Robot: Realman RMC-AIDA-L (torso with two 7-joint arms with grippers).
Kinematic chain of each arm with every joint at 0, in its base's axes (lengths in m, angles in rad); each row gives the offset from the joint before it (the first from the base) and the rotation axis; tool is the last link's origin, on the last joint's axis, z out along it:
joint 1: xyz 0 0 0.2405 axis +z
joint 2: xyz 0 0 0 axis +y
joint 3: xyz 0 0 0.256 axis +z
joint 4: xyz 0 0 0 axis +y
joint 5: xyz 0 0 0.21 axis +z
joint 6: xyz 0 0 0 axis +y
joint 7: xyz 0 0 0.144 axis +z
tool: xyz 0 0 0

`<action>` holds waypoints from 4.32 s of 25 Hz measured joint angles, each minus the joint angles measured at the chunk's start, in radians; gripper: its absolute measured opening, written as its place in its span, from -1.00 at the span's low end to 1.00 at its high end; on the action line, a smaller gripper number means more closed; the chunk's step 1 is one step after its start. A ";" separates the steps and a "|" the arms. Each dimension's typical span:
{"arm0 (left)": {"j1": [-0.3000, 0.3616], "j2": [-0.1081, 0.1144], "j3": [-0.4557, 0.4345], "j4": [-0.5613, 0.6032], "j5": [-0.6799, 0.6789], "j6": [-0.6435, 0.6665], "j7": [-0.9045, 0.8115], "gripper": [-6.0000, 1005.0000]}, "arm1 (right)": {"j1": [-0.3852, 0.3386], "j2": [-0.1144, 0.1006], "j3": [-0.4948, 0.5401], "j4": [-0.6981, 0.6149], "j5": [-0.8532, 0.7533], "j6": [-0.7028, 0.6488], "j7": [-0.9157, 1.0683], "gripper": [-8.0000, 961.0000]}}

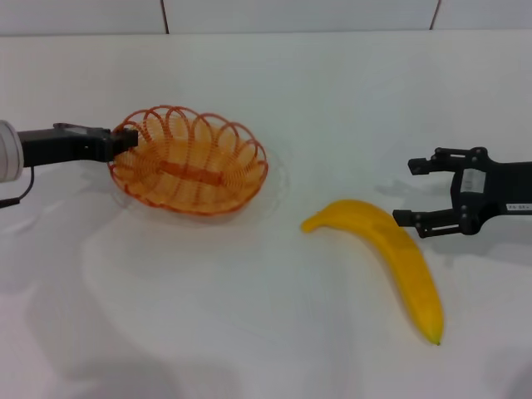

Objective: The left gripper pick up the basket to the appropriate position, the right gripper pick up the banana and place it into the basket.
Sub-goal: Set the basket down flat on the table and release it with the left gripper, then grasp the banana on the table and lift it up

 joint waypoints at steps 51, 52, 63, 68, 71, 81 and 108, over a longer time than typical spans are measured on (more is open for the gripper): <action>-0.022 0.002 0.000 -0.141 -0.062 -0.084 0.084 -0.26 | 0.001 0.000 -0.009 0.000 0.000 -0.006 0.004 0.84; -0.020 0.002 0.000 -0.138 -0.063 -0.084 0.090 -0.16 | 0.001 0.000 -0.009 0.000 0.000 -0.006 0.004 0.84; 0.017 -0.005 0.002 -0.099 -0.132 -0.095 0.250 0.71 | 0.001 0.000 -0.009 0.000 0.000 -0.009 0.007 0.84; 0.046 -0.009 0.012 -0.089 -0.210 -0.082 0.353 0.81 | 0.000 0.000 -0.009 0.001 0.000 -0.009 0.008 0.84; 0.055 -0.009 0.012 -0.089 -0.220 -0.071 0.380 0.84 | 0.000 0.000 -0.009 0.002 0.000 -0.009 0.009 0.84; 0.141 -0.009 0.005 -0.091 -0.319 0.056 0.610 0.84 | 0.001 0.000 -0.009 0.002 0.000 -0.009 0.019 0.84; 0.313 -0.004 0.014 -0.083 -0.311 0.279 0.790 0.84 | -0.010 0.022 -0.023 -0.075 0.011 -0.085 0.070 0.84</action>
